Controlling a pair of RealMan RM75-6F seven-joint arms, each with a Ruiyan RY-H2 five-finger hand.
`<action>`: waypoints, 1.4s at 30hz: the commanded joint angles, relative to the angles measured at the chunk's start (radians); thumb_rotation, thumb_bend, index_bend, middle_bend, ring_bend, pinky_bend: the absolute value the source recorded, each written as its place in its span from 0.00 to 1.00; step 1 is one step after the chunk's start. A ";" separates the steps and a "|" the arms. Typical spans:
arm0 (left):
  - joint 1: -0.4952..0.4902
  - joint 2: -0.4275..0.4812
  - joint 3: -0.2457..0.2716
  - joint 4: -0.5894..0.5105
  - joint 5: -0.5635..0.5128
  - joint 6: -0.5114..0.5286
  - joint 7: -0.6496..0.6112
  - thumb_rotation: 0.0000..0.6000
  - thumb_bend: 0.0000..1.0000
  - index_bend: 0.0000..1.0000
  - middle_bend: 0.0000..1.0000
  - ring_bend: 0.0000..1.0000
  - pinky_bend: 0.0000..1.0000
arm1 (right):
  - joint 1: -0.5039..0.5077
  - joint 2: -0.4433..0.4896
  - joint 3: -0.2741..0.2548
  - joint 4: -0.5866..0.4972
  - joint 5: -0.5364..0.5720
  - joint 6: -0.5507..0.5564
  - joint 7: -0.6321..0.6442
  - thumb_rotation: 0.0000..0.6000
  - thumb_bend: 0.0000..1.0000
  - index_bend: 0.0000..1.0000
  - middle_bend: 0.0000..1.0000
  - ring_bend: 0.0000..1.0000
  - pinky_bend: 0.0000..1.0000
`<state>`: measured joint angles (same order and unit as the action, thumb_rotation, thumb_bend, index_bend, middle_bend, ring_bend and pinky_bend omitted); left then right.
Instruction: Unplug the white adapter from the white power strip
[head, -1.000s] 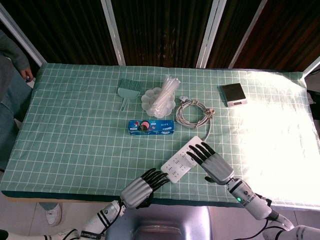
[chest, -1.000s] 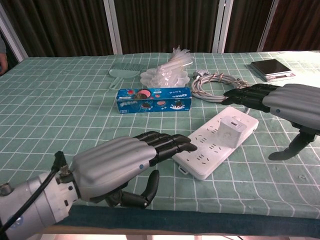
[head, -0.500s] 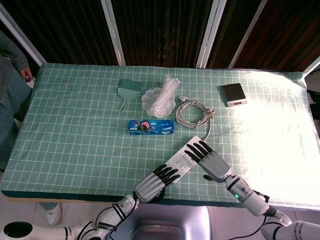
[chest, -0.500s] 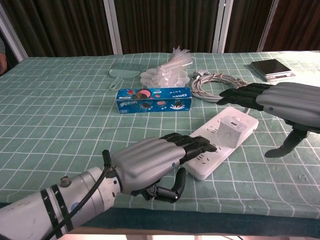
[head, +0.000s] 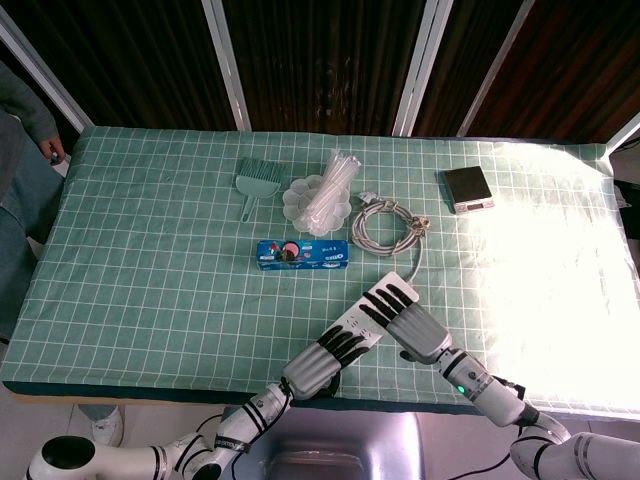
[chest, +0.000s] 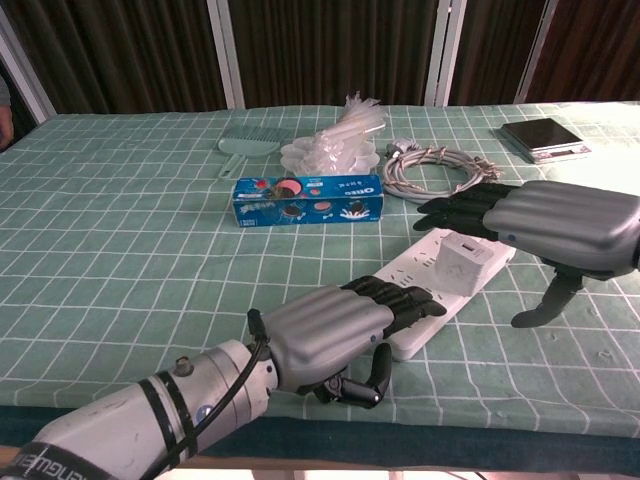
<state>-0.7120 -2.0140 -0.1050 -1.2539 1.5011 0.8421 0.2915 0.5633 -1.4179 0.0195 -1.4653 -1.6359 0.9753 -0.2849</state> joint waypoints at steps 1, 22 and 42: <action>-0.008 -0.009 0.002 0.015 -0.002 0.007 -0.002 0.67 0.86 0.00 0.00 0.00 0.03 | 0.010 -0.013 -0.004 0.013 0.006 -0.012 -0.025 1.00 0.16 0.00 0.00 0.00 0.00; -0.021 -0.013 0.052 0.047 -0.002 0.040 0.022 0.67 0.86 0.00 0.00 0.00 0.03 | 0.041 -0.099 -0.008 0.114 0.000 0.025 -0.068 1.00 0.20 0.21 0.14 0.00 0.09; -0.021 -0.008 0.080 0.063 0.005 0.061 0.014 0.66 0.87 0.00 0.00 0.00 0.03 | 0.069 -0.112 -0.019 0.146 -0.008 0.026 -0.155 1.00 0.31 0.32 0.22 0.09 0.20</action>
<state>-0.7331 -2.0228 -0.0251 -1.1910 1.5062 0.9038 0.3059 0.6323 -1.5302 0.0006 -1.3189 -1.6433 1.0014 -0.4399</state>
